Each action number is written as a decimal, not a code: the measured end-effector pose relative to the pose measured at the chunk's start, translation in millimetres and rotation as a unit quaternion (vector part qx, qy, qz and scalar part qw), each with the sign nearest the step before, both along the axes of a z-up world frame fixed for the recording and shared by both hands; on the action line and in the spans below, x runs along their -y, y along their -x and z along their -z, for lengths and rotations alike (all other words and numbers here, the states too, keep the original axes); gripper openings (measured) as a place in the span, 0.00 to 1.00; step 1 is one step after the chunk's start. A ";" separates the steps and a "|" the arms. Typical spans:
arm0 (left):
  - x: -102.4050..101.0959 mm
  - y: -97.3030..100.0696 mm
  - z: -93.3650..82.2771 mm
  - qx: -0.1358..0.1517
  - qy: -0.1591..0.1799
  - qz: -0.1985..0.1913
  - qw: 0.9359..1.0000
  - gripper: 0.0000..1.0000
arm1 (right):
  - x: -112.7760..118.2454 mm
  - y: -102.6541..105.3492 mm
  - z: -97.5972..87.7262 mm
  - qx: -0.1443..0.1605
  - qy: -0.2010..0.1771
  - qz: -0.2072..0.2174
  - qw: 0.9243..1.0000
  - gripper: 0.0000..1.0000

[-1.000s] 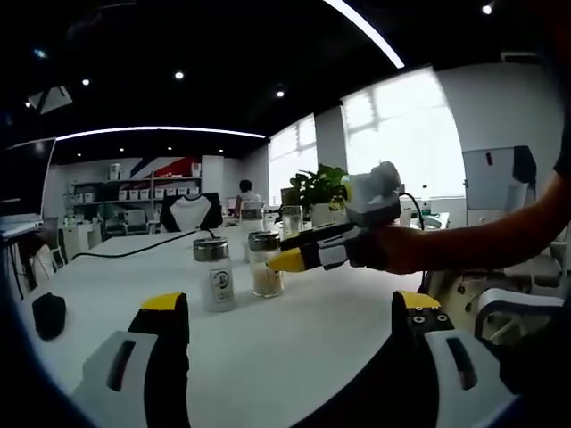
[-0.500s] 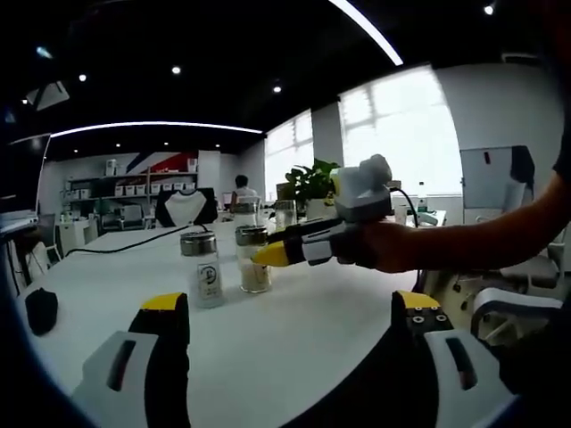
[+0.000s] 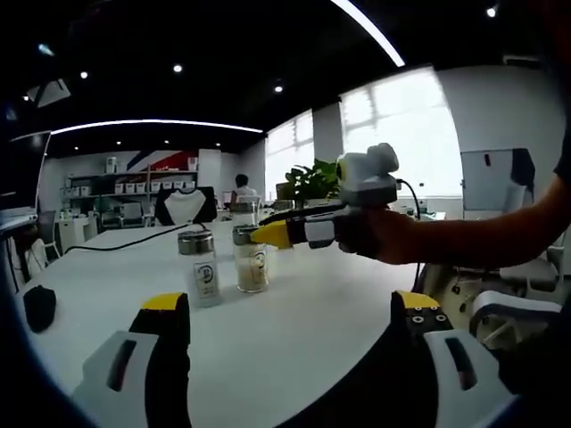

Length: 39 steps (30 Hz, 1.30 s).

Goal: Rotate the seasoning bottle until the label or dispensing opening points toward the visible target arrow and the bottle remains upright within the marked orientation range

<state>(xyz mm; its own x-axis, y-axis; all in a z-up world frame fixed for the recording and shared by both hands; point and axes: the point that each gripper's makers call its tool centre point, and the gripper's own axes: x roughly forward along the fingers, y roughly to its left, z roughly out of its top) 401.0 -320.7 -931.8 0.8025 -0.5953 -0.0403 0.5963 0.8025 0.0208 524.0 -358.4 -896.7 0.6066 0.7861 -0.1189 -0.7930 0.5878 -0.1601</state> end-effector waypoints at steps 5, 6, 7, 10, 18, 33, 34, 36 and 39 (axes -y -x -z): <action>-0.6 -1.0 1.9 -0.005 -0.004 -0.008 1.000 1.00 | 6.6 -2.5 -12.1 0.004 -0.009 0.005 1.000 0.31; -0.6 -1.0 2.2 -0.006 -0.004 -0.009 1.000 1.00 | 8.9 -4.1 -14.9 0.007 -0.011 0.009 1.000 0.31; -0.9 -1.3 2.4 -0.006 -0.006 -0.010 1.000 1.00 | 11.3 -5.8 -17.6 0.010 -0.012 0.013 1.000 0.32; -1.3 -1.4 1.6 -0.005 -0.008 -0.011 1.000 1.00 | 18.7 -13.8 -24.3 0.011 -0.017 0.024 1.000 0.33; 0.5 -1.7 12.7 -0.002 -0.072 -0.009 0.997 1.00 | 42.7 -48.9 -26.4 0.003 -0.011 0.070 0.997 0.28; -2.4 -3.4 9.3 -0.020 -0.040 -0.016 0.999 1.00 | 54.1 -117.4 -21.5 0.009 -0.012 0.134 0.991 0.35; -3.0 -3.5 9.0 -0.020 -0.039 -0.018 0.999 1.00 | 55.2 -122.8 -19.6 0.010 -0.008 0.140 0.990 0.37; -4.8 -4.0 8.3 -0.020 -0.037 -0.023 0.999 1.00 | 57.7 -134.9 -17.0 0.014 -0.002 0.151 0.988 0.40; -5.5 -4.9 10.2 -0.020 -0.040 -0.022 0.999 1.00 | 60.0 -146.7 -15.7 0.017 -0.005 0.159 0.987 0.43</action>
